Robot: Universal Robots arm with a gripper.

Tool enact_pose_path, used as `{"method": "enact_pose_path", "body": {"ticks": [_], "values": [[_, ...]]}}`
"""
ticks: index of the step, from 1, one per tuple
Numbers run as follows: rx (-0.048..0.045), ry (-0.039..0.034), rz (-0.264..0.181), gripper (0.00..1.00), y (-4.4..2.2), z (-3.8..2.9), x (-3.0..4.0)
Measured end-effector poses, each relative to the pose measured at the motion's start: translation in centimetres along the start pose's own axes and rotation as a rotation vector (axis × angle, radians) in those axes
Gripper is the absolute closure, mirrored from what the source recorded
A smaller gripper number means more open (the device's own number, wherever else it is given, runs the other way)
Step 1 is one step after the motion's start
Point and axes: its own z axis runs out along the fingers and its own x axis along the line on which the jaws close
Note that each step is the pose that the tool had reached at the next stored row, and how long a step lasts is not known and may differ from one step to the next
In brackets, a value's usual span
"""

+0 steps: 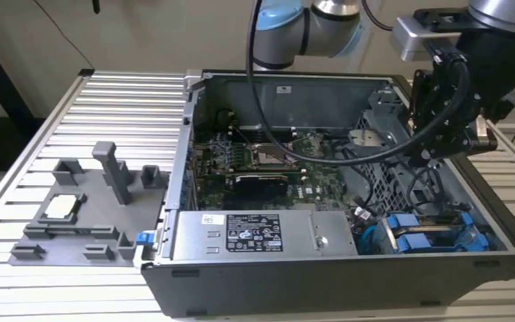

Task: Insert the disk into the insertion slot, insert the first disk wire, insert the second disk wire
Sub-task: 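Insert the first disk wire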

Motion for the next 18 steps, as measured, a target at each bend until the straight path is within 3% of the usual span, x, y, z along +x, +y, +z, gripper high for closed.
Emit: {"method": "enact_pose_path", "body": {"ticks": [3, 8, 14, 18], "values": [[0.0004, 0.0, 0.0, 0.73, 1.06, -0.01, 0.03], [0.0004, -0.0001, -0.001, 0.73, 2.05, 0.0, 0.07], [0.0001, -0.0001, -0.007, 0.73, 2.11, 0.01, -0.04], [-0.0024, -0.002, -0.069, 0.73, 2.13, 0.17, -0.08]]}}
